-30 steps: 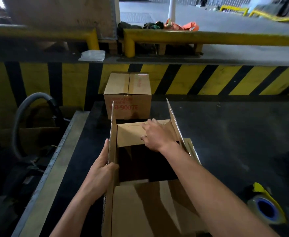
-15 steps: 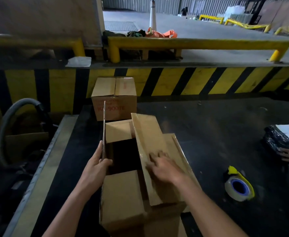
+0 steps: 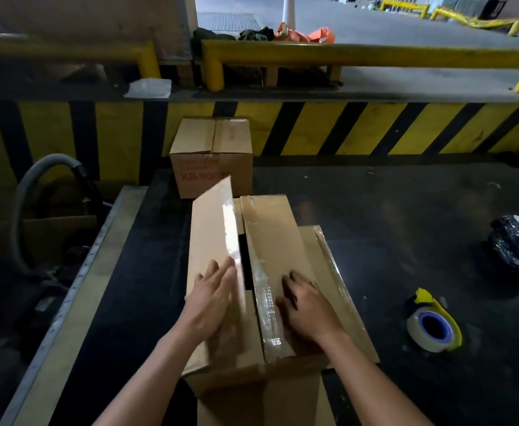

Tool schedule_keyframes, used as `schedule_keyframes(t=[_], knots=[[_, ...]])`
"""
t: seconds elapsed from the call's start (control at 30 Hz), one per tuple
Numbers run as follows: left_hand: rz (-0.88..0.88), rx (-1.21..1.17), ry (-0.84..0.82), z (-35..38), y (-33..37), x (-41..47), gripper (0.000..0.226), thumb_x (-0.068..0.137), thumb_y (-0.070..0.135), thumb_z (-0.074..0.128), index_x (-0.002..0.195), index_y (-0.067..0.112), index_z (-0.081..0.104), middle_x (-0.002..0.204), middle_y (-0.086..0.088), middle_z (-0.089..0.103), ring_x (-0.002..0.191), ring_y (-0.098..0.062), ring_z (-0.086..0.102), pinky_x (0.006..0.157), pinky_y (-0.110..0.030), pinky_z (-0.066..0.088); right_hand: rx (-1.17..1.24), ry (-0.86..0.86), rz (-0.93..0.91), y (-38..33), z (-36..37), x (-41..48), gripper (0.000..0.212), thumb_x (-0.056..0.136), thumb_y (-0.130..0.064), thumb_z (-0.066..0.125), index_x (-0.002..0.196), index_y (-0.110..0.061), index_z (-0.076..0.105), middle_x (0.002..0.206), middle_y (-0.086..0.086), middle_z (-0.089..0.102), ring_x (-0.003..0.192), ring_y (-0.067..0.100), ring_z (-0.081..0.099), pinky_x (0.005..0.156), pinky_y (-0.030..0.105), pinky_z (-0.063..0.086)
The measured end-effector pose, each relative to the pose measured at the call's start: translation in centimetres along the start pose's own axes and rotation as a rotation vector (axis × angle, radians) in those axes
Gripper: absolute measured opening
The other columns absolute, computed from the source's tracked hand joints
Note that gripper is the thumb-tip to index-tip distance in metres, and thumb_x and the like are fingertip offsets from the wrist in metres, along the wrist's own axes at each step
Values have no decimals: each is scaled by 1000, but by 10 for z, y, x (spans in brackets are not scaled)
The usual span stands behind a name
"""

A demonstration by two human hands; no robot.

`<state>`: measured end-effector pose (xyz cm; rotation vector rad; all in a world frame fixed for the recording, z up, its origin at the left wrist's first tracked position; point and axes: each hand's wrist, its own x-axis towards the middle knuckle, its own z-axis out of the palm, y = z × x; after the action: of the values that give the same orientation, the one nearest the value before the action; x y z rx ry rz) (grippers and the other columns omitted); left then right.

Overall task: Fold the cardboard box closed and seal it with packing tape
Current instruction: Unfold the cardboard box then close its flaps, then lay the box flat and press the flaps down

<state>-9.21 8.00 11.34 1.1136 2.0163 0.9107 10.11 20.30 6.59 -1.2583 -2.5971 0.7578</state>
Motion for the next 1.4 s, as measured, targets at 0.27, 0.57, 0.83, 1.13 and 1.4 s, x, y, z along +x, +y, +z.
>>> schedule_keyframes(t=[0.27,0.57,0.83,1.13,1.4], knots=[[-48,714,-84,31,-53,43,56,97,57,52,150,44,41,164,3,30,150,-31,25,114,-58,30,34,-227,583,0,57,-1,110,68,-94,35,152,-41,-12,159,12,-28,146,47,-14,108,74,1],[16,722,-72,-3,-36,126,67,102,61,34,162,36,15,171,-7,7,157,-35,5,120,-69,9,-104,-24,519,-12,26,-35,114,67,-99,11,155,-29,-12,163,16,-10,148,39,9,112,64,19],[-33,765,-102,-36,-10,226,87,91,77,41,162,39,8,172,-6,1,157,-37,-2,118,-73,3,343,98,985,-21,34,-77,147,45,-90,61,145,-38,-33,158,10,-32,149,29,-18,119,57,2],[-170,617,-171,-66,-13,266,141,53,92,68,163,30,4,171,-9,1,155,-40,7,122,-64,17,916,354,953,-48,32,-77,134,75,-38,82,146,-40,-32,150,0,42,125,20,50,107,39,35],[-227,562,81,-92,-14,251,146,47,98,64,160,19,15,165,-23,13,149,-47,22,117,-63,29,861,654,795,-43,24,-62,88,88,-33,72,156,-28,17,146,-7,48,125,8,51,105,29,40]])
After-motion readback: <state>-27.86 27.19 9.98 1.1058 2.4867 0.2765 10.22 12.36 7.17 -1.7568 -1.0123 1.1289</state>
